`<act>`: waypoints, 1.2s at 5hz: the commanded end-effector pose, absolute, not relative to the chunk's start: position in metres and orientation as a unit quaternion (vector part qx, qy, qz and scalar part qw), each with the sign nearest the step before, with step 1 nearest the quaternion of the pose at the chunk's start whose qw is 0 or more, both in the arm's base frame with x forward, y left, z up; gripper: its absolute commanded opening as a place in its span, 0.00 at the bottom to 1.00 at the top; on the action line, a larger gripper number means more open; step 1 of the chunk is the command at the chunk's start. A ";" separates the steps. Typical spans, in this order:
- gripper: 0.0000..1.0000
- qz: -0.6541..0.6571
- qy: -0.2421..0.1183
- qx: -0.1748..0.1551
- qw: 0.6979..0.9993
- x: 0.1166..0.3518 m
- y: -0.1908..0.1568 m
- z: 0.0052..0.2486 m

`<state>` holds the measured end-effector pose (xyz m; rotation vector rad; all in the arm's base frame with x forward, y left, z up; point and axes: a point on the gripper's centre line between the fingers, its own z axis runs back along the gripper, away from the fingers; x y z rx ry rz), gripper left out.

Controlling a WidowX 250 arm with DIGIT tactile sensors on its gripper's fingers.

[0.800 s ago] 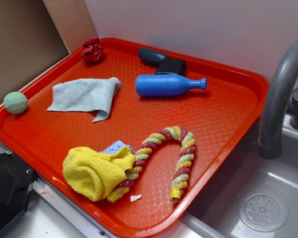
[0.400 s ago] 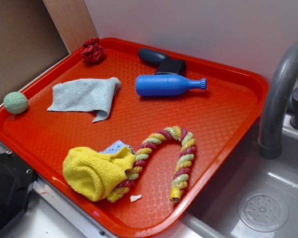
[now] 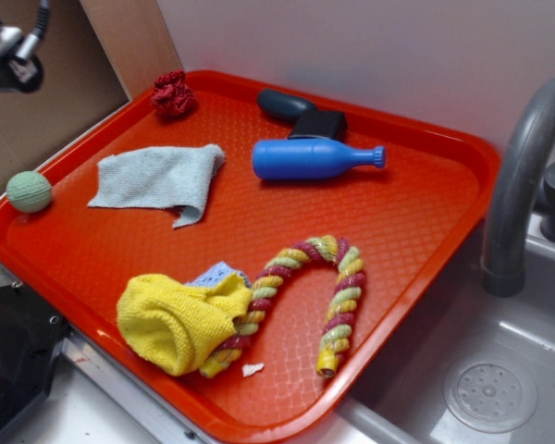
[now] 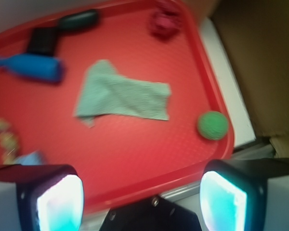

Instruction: Grab the green ball.

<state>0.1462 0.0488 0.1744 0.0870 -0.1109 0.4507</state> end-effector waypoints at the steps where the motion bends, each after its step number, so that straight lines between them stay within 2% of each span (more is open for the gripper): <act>1: 1.00 0.340 -0.079 0.083 0.933 0.141 0.106 0.126; 2: 1.00 0.369 -0.062 0.057 0.926 0.138 0.126 0.094; 6: 1.00 0.369 -0.062 0.057 0.926 0.138 0.126 0.094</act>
